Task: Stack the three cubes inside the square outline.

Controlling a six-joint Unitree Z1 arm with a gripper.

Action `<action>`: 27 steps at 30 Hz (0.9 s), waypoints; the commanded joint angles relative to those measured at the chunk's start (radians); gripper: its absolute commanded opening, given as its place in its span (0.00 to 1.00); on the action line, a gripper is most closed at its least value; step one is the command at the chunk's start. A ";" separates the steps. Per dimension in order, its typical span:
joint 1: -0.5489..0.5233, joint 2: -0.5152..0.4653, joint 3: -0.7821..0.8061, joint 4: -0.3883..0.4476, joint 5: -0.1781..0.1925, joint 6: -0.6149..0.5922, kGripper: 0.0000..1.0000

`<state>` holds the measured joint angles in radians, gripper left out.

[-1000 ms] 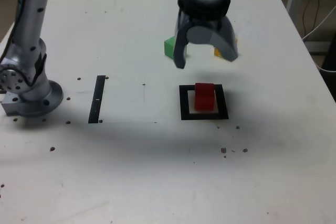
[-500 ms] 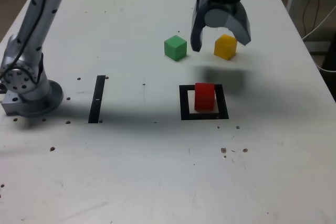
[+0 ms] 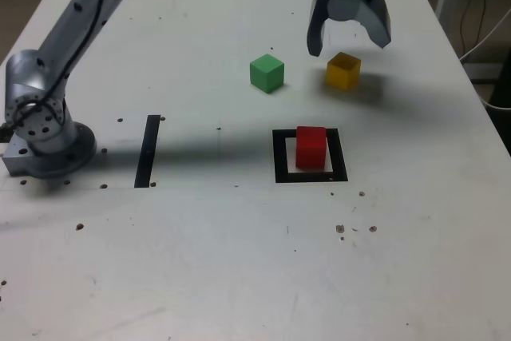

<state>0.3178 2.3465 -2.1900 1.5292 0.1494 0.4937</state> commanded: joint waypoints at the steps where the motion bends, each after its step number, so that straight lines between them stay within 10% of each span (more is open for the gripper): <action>1: 0.007 0.011 -0.010 0.010 0.004 0.008 0.99; 27: 0.000 0.010 -0.004 -0.025 0.022 0.380 0.98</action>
<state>0.3192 2.3592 -2.1970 1.5077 0.1677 0.8656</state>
